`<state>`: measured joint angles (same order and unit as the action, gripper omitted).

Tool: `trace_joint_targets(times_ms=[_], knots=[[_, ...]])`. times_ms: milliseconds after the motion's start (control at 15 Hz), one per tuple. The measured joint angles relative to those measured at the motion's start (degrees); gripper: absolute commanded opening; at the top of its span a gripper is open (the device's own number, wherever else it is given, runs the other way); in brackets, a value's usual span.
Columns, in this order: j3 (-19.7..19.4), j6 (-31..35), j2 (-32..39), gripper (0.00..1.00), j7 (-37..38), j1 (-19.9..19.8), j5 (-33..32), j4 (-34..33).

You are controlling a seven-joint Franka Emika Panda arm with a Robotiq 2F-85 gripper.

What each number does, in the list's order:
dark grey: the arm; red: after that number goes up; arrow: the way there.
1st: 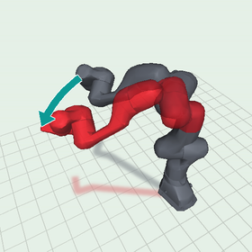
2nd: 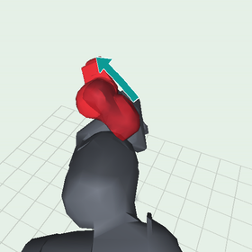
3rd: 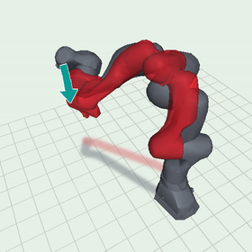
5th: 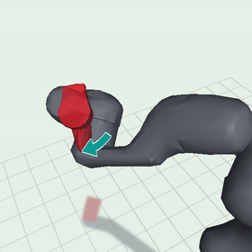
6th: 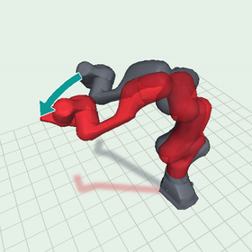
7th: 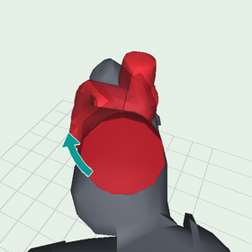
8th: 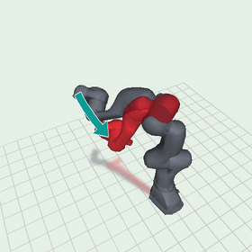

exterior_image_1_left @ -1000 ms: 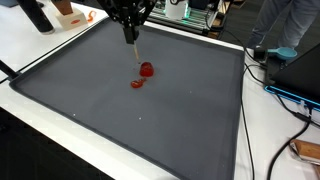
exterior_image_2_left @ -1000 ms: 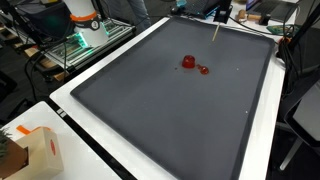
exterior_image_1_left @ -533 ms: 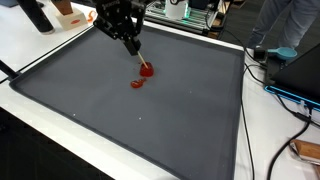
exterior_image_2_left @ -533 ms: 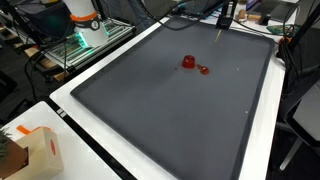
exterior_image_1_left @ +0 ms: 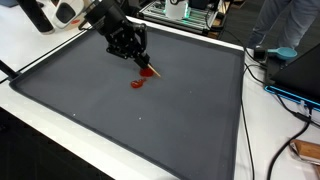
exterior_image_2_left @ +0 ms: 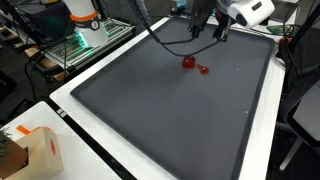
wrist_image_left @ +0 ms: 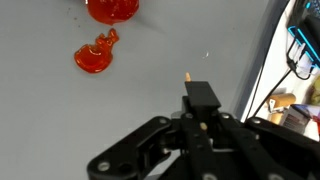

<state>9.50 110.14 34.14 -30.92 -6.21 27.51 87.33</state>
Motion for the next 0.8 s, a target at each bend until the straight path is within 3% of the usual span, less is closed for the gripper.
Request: trace_joint_targets(times_ms=[800], knots=[[1.1,-1.6,6.7,0.03,-0.4,-1.8,5.0,-3.1]])
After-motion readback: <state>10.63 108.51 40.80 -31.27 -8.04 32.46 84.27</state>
